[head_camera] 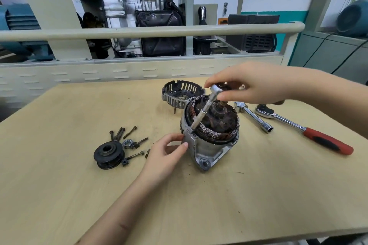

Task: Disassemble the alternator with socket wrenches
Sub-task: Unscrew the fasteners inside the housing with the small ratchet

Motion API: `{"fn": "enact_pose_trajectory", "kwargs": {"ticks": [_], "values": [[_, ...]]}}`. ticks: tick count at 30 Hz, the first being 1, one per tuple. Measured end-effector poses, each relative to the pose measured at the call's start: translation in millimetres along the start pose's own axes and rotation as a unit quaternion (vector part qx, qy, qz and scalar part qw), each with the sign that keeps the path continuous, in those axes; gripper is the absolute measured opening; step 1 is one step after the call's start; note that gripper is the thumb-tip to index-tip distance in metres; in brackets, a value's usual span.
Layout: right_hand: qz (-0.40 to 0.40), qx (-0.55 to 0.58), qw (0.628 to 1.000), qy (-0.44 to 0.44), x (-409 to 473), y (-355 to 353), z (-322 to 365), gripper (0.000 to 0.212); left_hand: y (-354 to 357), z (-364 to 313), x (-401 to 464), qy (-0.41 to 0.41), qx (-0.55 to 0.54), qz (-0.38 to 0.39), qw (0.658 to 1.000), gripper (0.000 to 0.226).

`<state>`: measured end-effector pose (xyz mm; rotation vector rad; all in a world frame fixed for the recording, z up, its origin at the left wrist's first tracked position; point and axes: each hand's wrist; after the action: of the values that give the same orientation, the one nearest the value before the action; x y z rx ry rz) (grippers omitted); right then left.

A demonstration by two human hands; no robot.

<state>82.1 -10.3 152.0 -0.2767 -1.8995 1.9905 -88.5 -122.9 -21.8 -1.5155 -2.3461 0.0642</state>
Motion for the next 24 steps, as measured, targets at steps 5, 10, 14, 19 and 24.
{"fn": "enact_pose_trajectory", "kwargs": {"ticks": [5,10,14,19,24], "values": [[0.001,-0.013,1.0,-0.022,2,4,14,0.042,-6,-8,4,0.013,0.059,-0.006,0.998,0.009],[0.01,-0.057,0.996,-0.064,3,4,26,0.041,-11,-30,9,0.117,0.088,-0.053,0.988,0.023],[0.003,-0.065,0.995,-0.07,6,3,29,0.04,-7,-45,18,0.2,0.129,0.03,0.971,0.033],[0.012,-0.04,0.998,-0.054,4,0,33,0.042,-2,-52,29,0.246,0.188,0.052,0.95,0.016],[0.006,-0.087,0.996,0.021,-2,0,37,0.041,1,-48,32,0.284,0.235,0.0,0.93,0.023]]}}
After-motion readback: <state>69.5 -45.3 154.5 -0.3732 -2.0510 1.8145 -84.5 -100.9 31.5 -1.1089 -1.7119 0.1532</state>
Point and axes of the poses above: each hand's wrist, its own x-axis towards the middle knuckle, its own y-axis out of the palm, z = x × y, and after that the axes turned 3 degrees about y, right-handed
